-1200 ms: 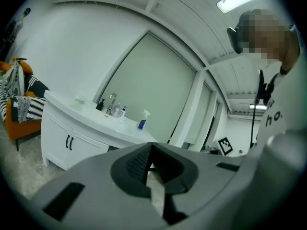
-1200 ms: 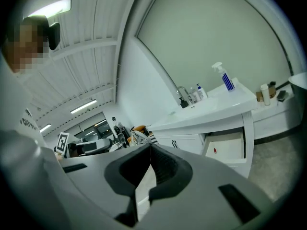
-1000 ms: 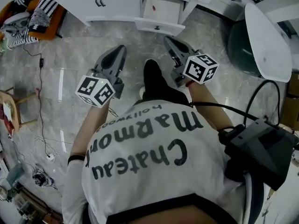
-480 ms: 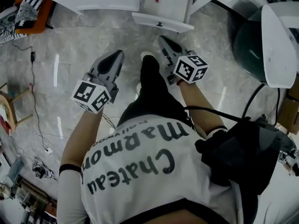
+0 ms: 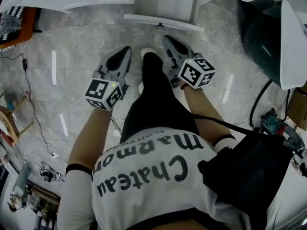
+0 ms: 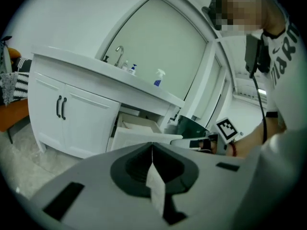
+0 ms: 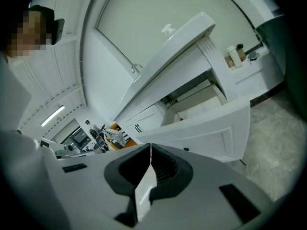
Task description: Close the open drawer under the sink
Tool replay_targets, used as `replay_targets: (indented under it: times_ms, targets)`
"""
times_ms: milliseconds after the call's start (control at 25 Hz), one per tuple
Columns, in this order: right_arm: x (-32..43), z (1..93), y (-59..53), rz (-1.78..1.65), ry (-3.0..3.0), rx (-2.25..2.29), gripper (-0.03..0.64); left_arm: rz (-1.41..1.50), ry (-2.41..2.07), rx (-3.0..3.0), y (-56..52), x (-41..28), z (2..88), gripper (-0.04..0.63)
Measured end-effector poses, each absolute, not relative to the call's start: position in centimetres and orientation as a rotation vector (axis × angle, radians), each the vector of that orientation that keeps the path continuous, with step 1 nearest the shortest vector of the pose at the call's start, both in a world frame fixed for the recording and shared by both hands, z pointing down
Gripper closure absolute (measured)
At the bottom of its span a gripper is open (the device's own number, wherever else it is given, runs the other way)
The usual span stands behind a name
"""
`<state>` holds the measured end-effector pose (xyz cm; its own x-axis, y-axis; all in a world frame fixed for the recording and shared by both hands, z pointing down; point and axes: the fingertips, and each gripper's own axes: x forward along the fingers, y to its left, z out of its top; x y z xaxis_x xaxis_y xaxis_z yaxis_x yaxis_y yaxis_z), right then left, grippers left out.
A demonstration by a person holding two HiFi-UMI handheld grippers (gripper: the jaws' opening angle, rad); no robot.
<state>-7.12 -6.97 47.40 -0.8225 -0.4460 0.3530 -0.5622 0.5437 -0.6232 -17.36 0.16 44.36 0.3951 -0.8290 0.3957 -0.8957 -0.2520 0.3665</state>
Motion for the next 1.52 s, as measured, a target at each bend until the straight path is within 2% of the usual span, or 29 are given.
replay_targets:
  times_ms: [320,680,720,800,840,1520]
  targets:
    - [-3.7,51.4,-8.5,1.194,-2.555,0.917,0.604,0.173,-1.404,2.111,-4.9,-13.4,50.8,0.586]
    - [-1.5,54.6,-9.5,1.249,-2.530,0.954,0.604,0.350,-1.325,2.105,-8.6,-10.7,57.3,0.580]
    - [-1.4,55.0,-9.5,1.255,-2.524,0.956,0.604,0.366,-1.312,2.101,-8.8,-10.4,57.8,0.553]
    - [-0.9,55.7,-9.4,1.275,-2.505,0.961,0.604,0.402,-1.298,2.091,-9.3,-9.9,58.5,0.455]
    - [-0.7,56.0,-9.3,1.287,-2.494,0.966,0.604,0.419,-1.297,2.090,-9.6,-9.7,58.7,0.448]
    - [0.6,57.2,-9.7,1.366,-2.426,1.002,0.604,0.511,-1.290,2.133,-11.4,-9.0,59.4,0.459]
